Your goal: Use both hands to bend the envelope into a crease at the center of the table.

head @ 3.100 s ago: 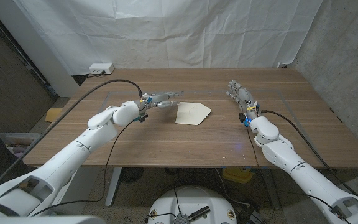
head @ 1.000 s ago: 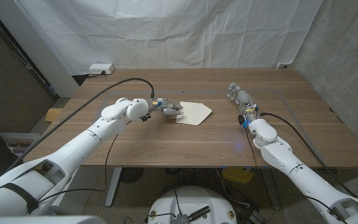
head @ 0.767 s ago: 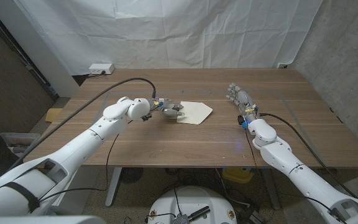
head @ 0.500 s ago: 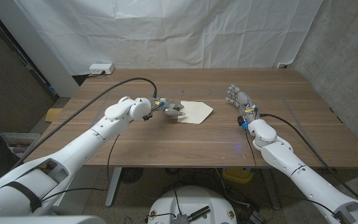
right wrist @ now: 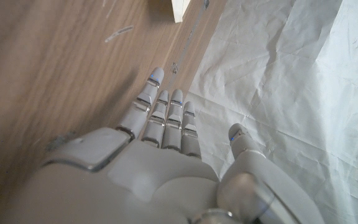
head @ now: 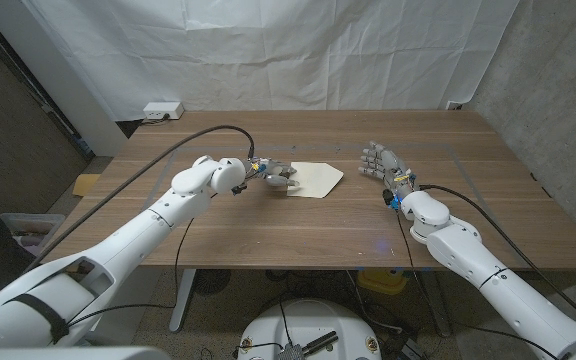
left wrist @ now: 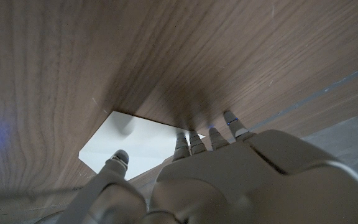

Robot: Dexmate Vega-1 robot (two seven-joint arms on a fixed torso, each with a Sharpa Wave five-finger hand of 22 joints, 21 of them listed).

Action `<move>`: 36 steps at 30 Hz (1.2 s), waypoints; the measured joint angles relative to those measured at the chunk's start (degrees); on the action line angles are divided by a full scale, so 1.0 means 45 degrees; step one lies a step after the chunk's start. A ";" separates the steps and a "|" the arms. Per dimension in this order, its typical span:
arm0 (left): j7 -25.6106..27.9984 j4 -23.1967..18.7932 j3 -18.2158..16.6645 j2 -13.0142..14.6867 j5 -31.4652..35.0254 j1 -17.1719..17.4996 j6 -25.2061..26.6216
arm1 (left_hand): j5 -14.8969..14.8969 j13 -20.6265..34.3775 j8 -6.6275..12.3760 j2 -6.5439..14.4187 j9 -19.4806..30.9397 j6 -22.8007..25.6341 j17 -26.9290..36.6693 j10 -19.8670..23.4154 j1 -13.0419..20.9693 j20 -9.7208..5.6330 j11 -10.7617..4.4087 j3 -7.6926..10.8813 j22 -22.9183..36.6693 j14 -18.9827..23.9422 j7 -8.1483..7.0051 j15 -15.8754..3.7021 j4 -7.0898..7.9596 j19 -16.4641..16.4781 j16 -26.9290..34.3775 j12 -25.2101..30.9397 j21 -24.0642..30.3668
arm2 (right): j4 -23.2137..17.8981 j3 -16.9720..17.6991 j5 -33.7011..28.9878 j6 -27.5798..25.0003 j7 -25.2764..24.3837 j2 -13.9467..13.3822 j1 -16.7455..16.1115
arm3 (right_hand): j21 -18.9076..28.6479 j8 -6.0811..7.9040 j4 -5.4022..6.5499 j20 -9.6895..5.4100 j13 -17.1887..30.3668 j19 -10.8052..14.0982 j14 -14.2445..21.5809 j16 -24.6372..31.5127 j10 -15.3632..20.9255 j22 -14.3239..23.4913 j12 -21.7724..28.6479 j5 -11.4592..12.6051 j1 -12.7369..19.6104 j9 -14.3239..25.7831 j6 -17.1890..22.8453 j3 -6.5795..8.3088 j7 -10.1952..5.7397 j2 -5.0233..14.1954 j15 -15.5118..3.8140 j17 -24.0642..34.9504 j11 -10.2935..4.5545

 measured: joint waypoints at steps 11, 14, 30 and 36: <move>0.0005 -0.0061 -0.0009 -0.0048 0.0134 0.0054 0.0040 | 0.0096 0.0012 0.0047 0.0001 -0.0005 -0.0044 0.0000 -0.0002 0.0000 -0.0046 0.0001 -0.0052 0.0000 -0.0046 -0.0002 0.0046 0.0053 -0.0053 0.0000 0.0042 -0.0011 | -0.0435 -0.0020 0.0908 -0.1190 0.1324 -0.0449 0.0198 | 0.0143 -0.0108 0.0160 0.0226 0.0000 0.1097 0.0216 -0.0086 0.0135 -0.0001 -0.0090 -0.0049 -0.0068 0.0000 -0.0094 0.0083 0.0144 0.0061 0.0374 0.0035 0.0364; 0.0005 -0.0023 0.0011 -0.0082 0.0134 0.0035 0.0040 | 0.0096 0.0014 0.0047 0.0001 -0.0009 -0.0045 0.0000 -0.0002 0.0001 -0.0113 0.0001 -0.0106 0.0004 -0.0095 -0.0001 -0.0003 0.0107 0.0016 0.0001 0.0044 -0.0011 | -0.0435 -0.0020 0.1138 -0.1343 0.1678 -0.0449 0.0198 | 0.0143 -0.0196 0.0160 0.0207 0.0000 0.1117 0.0284 -0.0154 0.0153 -0.0021 -0.0154 -0.0048 -0.0115 0.0000 -0.0105 0.0084 0.0135 0.0015 0.0442 0.0034 0.0439; 0.0063 0.0199 0.0112 -0.0183 0.0236 -0.0129 -0.0028 | 0.0096 0.0017 0.0045 0.0001 -0.0005 -0.0092 -0.0001 -0.0003 0.0001 -0.0182 0.0000 -0.0141 0.0025 -0.0094 -0.0001 -0.0003 0.0142 -0.0053 0.0000 0.0042 -0.0086 | -0.0195 -0.0165 0.1963 -0.1795 0.3370 -0.0658 0.0607 | -0.0129 -0.0434 0.0282 0.0305 0.0000 0.1194 -0.0084 -0.0397 -0.0186 -0.0028 -0.0407 -0.0095 -0.0453 0.0000 -0.0627 -0.0041 0.0108 -0.0217 0.0940 0.0032 0.0874; 0.0065 0.0221 0.0133 -0.0187 0.0250 -0.0154 -0.0093 | 0.0096 0.0016 0.0096 0.0004 -0.0002 -0.0111 -0.0003 -0.0003 0.0004 -0.0181 0.0000 -0.0176 0.0025 -0.0093 0.0016 -0.0003 0.0177 -0.0053 0.0001 0.0041 -0.0086 | 0.0131 -0.0403 0.2065 -0.1774 0.3900 -0.0754 0.1035 | -0.0476 -0.0578 0.0370 0.0366 0.0000 0.1132 -0.0633 -0.0532 -0.2201 -0.0027 -0.0830 -0.0093 -0.0610 0.0000 -0.2062 -0.0058 -0.0045 -0.0160 0.0572 0.0086 -0.0048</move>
